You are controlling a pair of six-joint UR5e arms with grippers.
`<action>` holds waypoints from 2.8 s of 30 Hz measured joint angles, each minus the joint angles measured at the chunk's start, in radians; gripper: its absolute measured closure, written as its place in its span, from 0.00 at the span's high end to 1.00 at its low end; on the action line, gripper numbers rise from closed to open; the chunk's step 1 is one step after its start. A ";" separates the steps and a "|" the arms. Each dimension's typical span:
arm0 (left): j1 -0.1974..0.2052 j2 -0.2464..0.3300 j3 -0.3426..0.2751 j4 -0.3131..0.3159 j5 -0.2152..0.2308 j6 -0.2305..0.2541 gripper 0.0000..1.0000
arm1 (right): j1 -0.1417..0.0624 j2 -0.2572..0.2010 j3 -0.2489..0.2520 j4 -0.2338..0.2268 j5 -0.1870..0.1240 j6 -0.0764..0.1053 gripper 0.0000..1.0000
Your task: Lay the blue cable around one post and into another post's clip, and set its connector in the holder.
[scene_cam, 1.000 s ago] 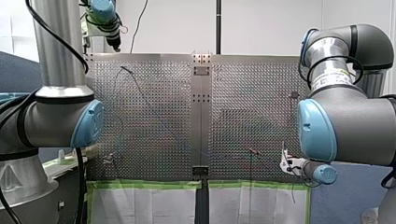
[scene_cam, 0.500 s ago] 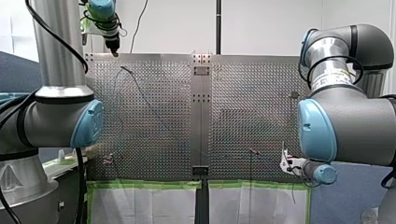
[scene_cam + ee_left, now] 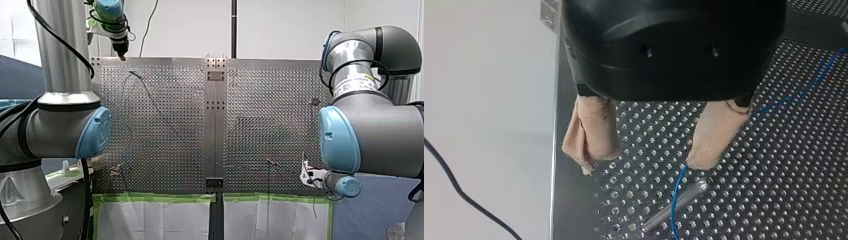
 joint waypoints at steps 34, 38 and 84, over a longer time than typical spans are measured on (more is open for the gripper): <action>-0.002 0.000 0.000 0.000 -0.012 0.131 1.00 | 0.001 0.000 0.000 -0.004 0.001 0.000 0.00; -0.002 0.000 0.000 0.000 -0.012 0.129 1.00 | 0.002 0.000 0.000 -0.004 0.001 0.000 0.00; -0.366 -0.220 -0.414 0.416 0.007 -0.249 1.00 | -0.002 -0.001 -0.001 0.002 0.001 -0.011 0.00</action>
